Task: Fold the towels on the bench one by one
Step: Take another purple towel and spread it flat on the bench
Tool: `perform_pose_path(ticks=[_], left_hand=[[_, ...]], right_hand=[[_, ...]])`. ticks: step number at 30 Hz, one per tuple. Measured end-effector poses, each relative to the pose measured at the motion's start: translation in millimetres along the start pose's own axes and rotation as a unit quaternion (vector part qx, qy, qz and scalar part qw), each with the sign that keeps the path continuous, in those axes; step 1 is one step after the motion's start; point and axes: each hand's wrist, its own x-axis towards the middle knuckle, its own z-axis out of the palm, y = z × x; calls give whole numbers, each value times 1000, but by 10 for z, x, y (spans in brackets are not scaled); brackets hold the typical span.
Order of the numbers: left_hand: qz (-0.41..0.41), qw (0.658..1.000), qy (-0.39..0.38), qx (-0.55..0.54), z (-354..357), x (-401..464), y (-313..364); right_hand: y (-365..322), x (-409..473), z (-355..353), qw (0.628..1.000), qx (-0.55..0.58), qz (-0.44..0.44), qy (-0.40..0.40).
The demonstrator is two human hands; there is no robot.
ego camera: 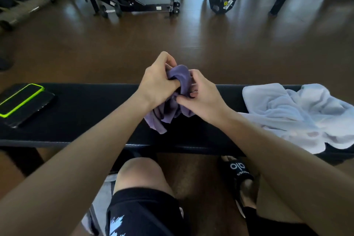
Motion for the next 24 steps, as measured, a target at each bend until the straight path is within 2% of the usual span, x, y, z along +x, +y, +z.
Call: perform_pose_path(ticks=[4, 7, 11, 14, 16, 18, 21, 24], left_hand=[[5, 999, 4, 51, -78, -45, -68], [18, 988, 16, 152, -204, -71, -163], [40, 968, -63, 239, -293, -129, -205], [35, 973, -87, 210, -295, -149, -228], [4, 986, -72, 152, -281, -129, -243], [-26, 991, -66, 115, -259, -107, -220], [-14, 993, -80, 88, -247, -83, -152], [2, 992, -117, 49, -240, -62, -104]], right_hand=[[34, 70, -19, 998, -30, 17, 52], [53, 140, -105, 992, -72, -3, 100], [101, 161, -185, 991, -87, 0, 102], [215, 202, -218, 968, -209, -22, 136], [209, 206, -203, 964, -215, -27, 153], [134, 161, -150, 981, -151, -42, 115], [52, 72, -38, 995, -91, -41, -4], [68, 92, 56, 993, -97, -60, -15]])
